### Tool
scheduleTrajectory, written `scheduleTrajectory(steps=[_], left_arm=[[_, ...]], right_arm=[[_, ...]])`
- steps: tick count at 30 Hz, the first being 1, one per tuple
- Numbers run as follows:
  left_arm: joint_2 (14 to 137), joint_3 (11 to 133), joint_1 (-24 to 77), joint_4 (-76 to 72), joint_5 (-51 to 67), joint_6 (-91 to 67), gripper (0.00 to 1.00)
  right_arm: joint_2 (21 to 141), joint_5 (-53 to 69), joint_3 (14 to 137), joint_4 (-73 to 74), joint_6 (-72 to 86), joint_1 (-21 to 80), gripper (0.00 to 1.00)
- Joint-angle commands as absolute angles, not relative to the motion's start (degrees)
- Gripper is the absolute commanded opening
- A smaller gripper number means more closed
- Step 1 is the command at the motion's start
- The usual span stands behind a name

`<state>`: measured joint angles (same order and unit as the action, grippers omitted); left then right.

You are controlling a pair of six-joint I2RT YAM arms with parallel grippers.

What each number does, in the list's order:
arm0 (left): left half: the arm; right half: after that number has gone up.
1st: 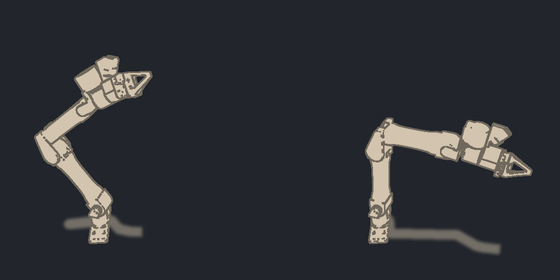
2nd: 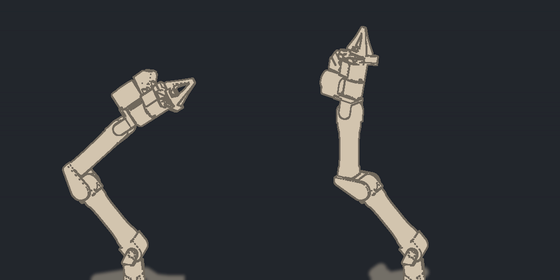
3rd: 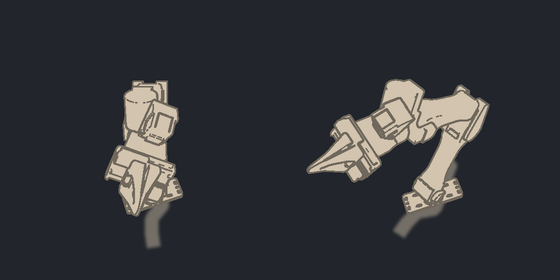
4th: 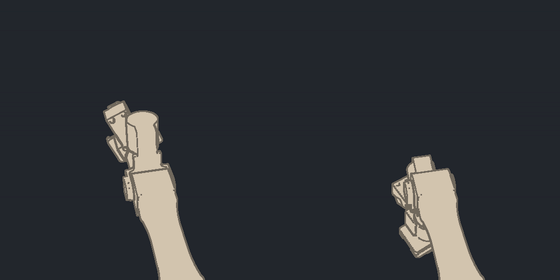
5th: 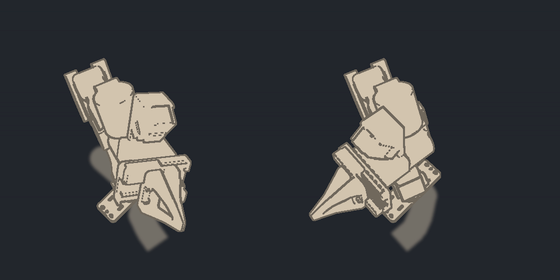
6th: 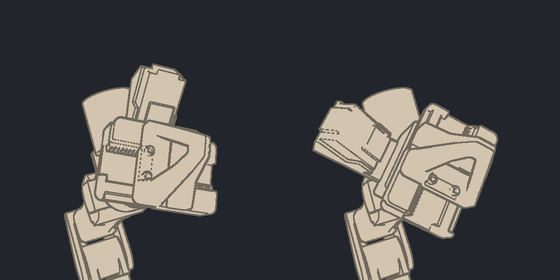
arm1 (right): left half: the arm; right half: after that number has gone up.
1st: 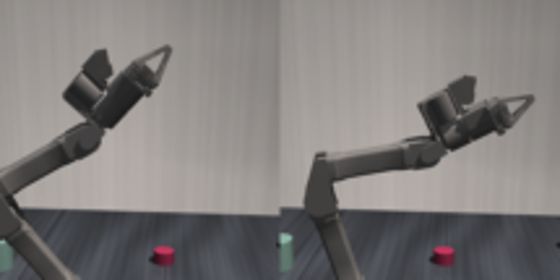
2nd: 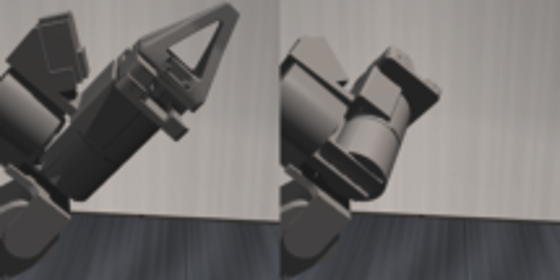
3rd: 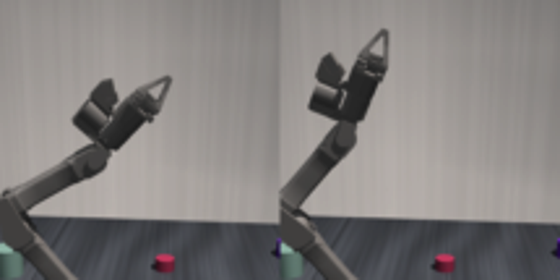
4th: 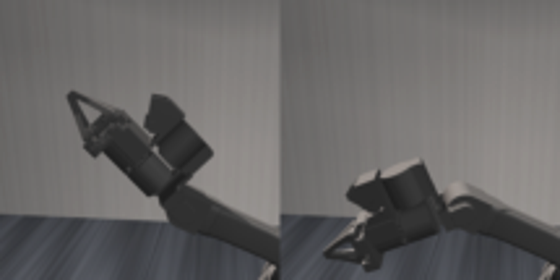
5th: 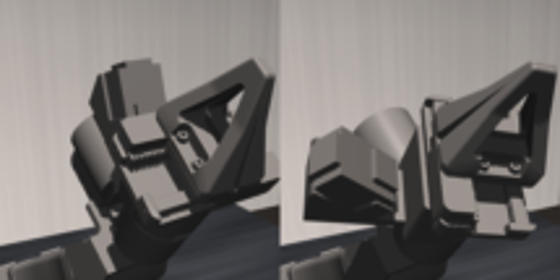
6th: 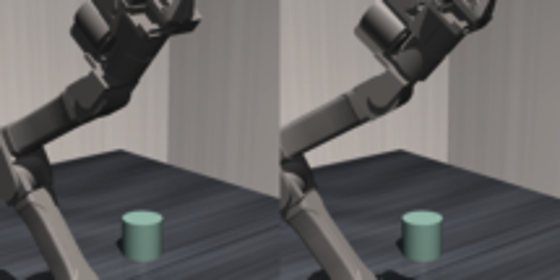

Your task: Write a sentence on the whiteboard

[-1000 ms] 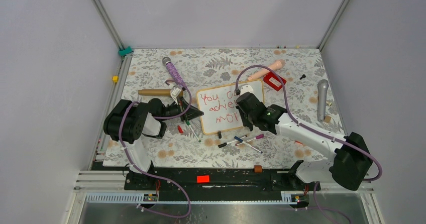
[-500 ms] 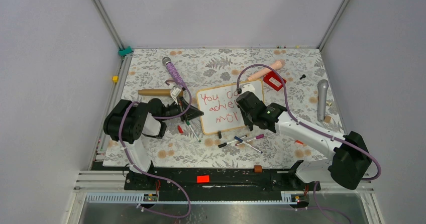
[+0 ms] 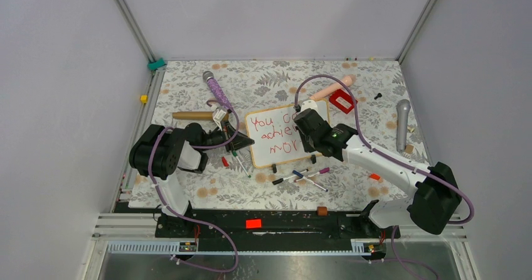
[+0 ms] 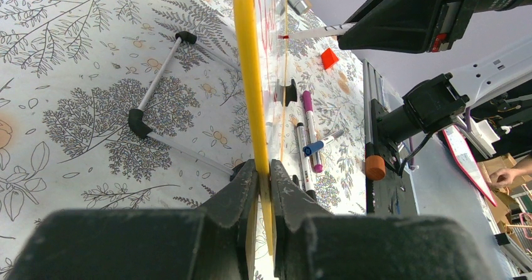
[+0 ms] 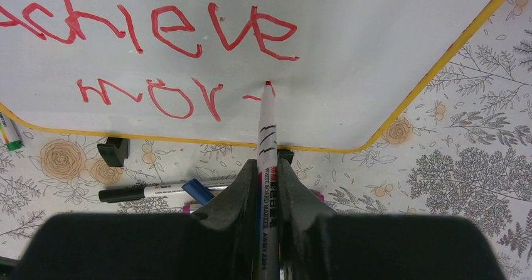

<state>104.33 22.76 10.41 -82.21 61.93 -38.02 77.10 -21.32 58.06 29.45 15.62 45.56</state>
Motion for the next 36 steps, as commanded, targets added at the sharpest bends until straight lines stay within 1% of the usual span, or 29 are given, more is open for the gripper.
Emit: scheduleTrajectory(steps=[1, 10, 16, 36], left_arm=[[104.37, 22.50, 9.88, -84.86, 62.41, -34.39, 0.01], [104.46, 22.50, 9.92, -84.81, 62.48, -34.39, 0.01], [104.59, 22.62, 9.89, -84.89, 62.41, -34.38, 0.01], [104.49, 22.44, 9.91, -84.82, 62.33, -34.37, 0.01]], right_arm=[[77.79, -20.60, 60.12, 26.48, 14.90, 44.80, 0.00], [76.75, -16.44, 57.46, 24.83, 15.79, 44.74, 0.00], [76.36, -15.84, 55.62, 25.24, 16.91, 44.82, 0.00], [76.15, -23.98, 54.29, 30.64, 19.01, 44.74, 0.00]])
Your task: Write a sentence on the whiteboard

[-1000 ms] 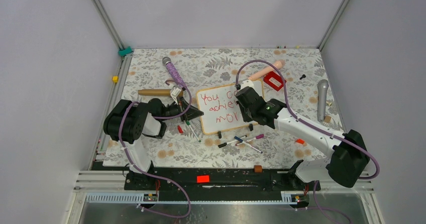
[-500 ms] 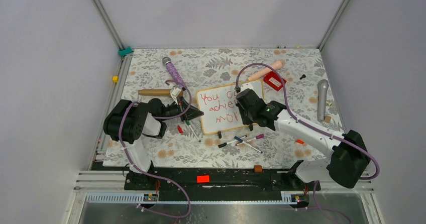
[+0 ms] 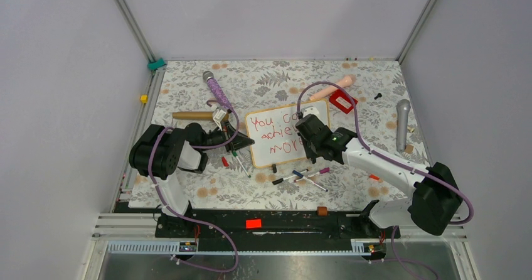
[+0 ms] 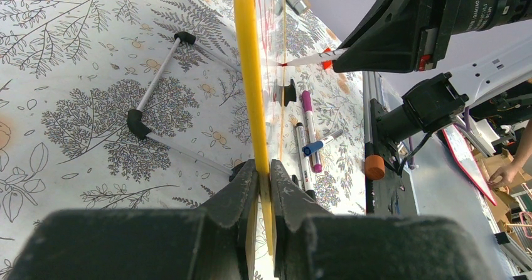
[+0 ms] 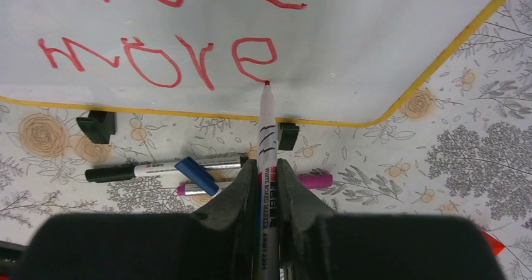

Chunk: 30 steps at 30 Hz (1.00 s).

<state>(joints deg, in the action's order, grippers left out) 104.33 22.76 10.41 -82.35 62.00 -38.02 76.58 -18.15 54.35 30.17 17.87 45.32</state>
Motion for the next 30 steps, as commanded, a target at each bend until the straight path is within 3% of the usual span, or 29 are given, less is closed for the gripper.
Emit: scheduleTrajectory(steps=[1, 11, 14, 15, 21, 30], left_arm=[[104.43, 22.46, 9.87, -84.81, 62.36, -34.40, 0.01], [104.16, 22.20, 9.91, -84.89, 62.46, -34.21, 0.04], [103.94, 22.66, 9.89, -84.81, 64.67, -33.93, 0.33], [104.28, 23.06, 9.92, -84.81, 65.39, -34.17, 0.38], [104.08, 22.25, 8.74, -84.90, 64.39, -34.57, 0.50], [101.65, 22.54, 2.62, -84.90, 64.75, -40.72, 0.91]], right_arm=[[76.17, -24.46, 54.76, 31.46, 19.36, 44.64, 0.00], [67.90, -20.62, 53.81, 29.16, 17.46, 44.47, 0.00], [63.61, -19.76, 52.24, 26.92, 16.70, 44.45, 0.00], [62.98, -19.78, 52.21, 26.89, 16.58, 44.41, 0.00], [61.09, -18.35, 53.61, 26.74, 15.75, 44.46, 0.00], [60.60, -19.10, 57.10, 26.86, 12.26, 44.43, 0.00]])
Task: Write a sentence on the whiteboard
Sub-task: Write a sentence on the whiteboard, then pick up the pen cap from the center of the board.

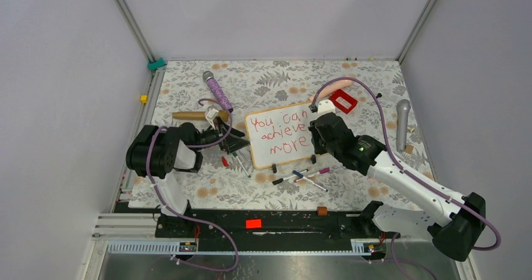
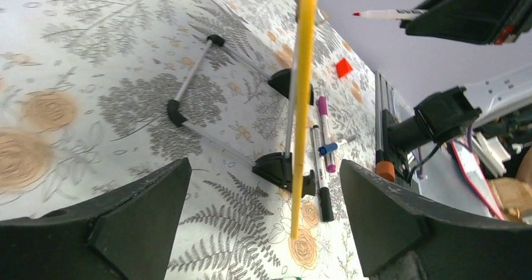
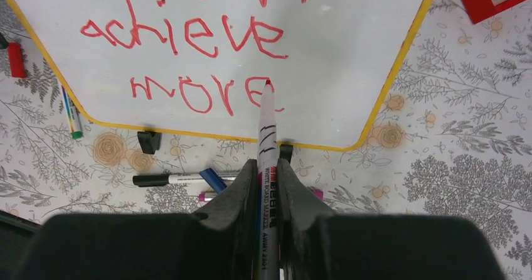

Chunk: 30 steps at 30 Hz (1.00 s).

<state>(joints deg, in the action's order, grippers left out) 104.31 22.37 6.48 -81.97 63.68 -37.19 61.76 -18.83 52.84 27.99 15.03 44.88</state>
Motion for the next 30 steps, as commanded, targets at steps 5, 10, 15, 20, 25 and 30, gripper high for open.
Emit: scheduleTrajectory(steps=[5, 10, 15, 20, 25, 30], left_arm=[[95.48, 19.67, -1.85, -84.79, 61.09, -41.22, 0.75], [87.81, 16.10, -6.06, -80.62, 56.51, -50.53, 0.86], [66.67, 27.57, -4.14, -11.42, 42.18, -21.94, 0.97], [64.62, 40.70, -1.03, 24.12, 29.94, -6.97, 0.87], [67.93, 43.03, -2.48, 28.33, 32.37, -8.49, 0.63], [54.40, 36.92, -3.15, 26.60, 6.63, -16.25, 0.78]], right_arm=[[61.35, -18.12, 61.89, 27.94, 10.39, 43.94, 0.00], [62.86, -15.14, 67.16, 29.04, 9.19, 43.79, 0.00], [62.99, -13.30, 68.92, 29.65, 8.40, 43.83, 0.00], [61.98, -12.63, 68.30, 29.60, 8.13, 43.85, 0.00], [61.06, -12.98, 67.88, 28.97, 7.84, 43.83, 0.00], [60.87, -12.32, 68.33, 29.40, 6.68, 43.82, 0.00]])
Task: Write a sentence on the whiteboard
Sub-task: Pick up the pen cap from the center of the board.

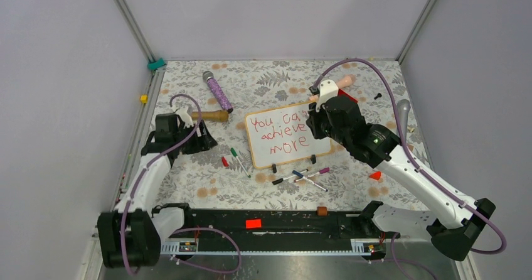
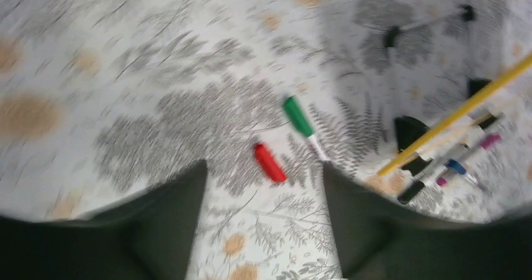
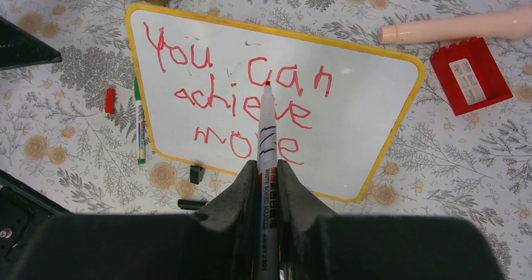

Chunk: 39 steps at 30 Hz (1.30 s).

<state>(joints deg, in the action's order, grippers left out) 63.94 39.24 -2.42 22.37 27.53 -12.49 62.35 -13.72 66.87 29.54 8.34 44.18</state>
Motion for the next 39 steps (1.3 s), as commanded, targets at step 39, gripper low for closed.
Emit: scheduleTrajectory(steps=[39], left_arm=[[78.49, 40.12, 10.97, 28.75, 7.93, -41.88, 0.71]], right_arm=[[59.32, -9.03, 67.44, 31.69, 5.95, 43.79, 0.00]])
